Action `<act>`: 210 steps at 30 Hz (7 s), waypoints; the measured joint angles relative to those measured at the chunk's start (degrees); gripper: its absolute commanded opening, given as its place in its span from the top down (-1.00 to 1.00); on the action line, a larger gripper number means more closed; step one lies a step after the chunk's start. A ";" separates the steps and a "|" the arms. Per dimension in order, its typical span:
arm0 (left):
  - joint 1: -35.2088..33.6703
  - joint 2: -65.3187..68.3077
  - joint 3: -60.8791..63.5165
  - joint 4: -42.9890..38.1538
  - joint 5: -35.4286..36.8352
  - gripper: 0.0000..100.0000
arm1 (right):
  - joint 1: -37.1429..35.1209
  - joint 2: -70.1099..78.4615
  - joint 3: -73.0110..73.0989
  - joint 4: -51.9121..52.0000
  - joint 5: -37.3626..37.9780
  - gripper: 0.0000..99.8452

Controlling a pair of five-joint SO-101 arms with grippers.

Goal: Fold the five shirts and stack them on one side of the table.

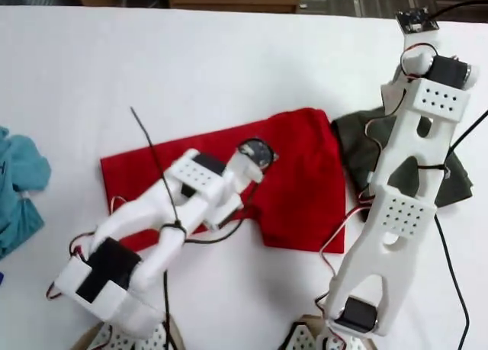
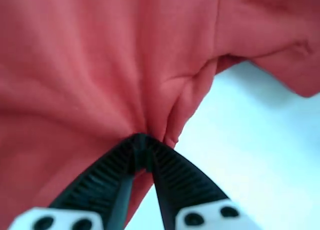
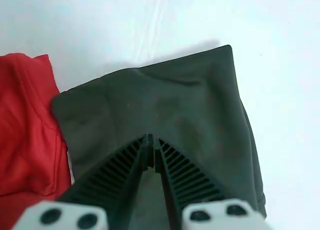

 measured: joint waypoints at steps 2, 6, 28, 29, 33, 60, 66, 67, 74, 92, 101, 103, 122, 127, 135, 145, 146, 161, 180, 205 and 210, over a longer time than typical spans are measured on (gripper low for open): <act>0.00 -0.62 0.88 -0.70 -0.79 0.96 | 0.00 0.00 0.00 0.00 0.00 0.95; -1.32 -0.70 -1.67 1.05 -1.14 0.96 | 0.00 -0.18 0.53 0.00 0.00 0.95; -24.35 -0.70 -21.63 13.01 -1.14 0.96 | -13.10 -24.35 40.79 0.00 16.97 0.42; -24.62 -0.70 -21.63 12.84 -1.14 0.96 | -13.71 -28.04 44.57 0.00 19.34 0.42; -24.70 -0.70 -21.63 12.48 -1.14 0.96 | -16.18 -43.69 65.41 0.00 32.00 0.42; -39.74 -0.70 -21.45 12.40 -9.58 0.96 | -36.04 -74.99 127.03 -10.02 56.09 0.42; -39.65 -0.70 -21.45 13.10 -9.58 0.96 | -35.60 -74.99 127.30 -13.80 55.56 0.42; -39.65 -0.70 -21.45 13.10 -9.58 0.96 | -35.52 -74.99 127.30 -14.24 55.56 0.42; -39.65 -0.70 -21.45 13.19 -9.58 0.96 | -35.60 -74.99 128.44 -19.96 55.56 0.42; -41.67 -0.70 -21.45 14.68 -11.52 0.96 | -32.35 -62.07 129.41 -31.56 55.47 0.64; -41.67 -0.70 -21.45 14.68 -11.69 0.96 | -31.21 -60.92 128.79 -33.14 51.60 0.96; -41.67 -0.70 -21.45 14.68 -11.69 0.96 | -31.38 -60.75 128.70 -33.14 51.43 0.96; -41.67 -0.70 -21.45 14.68 -11.69 0.96 | -31.21 -60.22 127.82 -29.27 51.16 0.43; -41.67 -0.70 -21.45 14.68 -11.69 0.96 | -31.82 -60.31 127.56 -25.41 51.34 0.41; -41.67 -0.70 -21.45 14.68 -11.69 0.96 | -33.14 -60.31 127.56 -24.88 51.16 0.45; -41.67 -0.70 -21.45 14.68 -11.69 0.96 | -32.79 -60.22 127.74 -31.82 51.16 0.75; -41.67 -0.70 -21.45 14.68 -11.69 0.96 | -32.62 -60.22 127.74 -32.88 51.16 0.83; -41.67 -0.70 -21.45 14.68 -11.69 0.96 | -31.56 -59.69 125.63 -37.63 47.21 0.96; -41.67 -0.70 -21.45 15.82 -11.69 0.96 | -31.56 -59.16 101.19 -24.18 51.16 0.96; -41.67 -0.70 -21.45 17.14 -11.69 0.96 | -30.33 -44.66 99.96 -51.43 53.27 0.96; -41.67 -0.70 -21.45 17.14 -11.69 0.96 | -27.34 -44.04 93.01 -50.29 53.27 0.95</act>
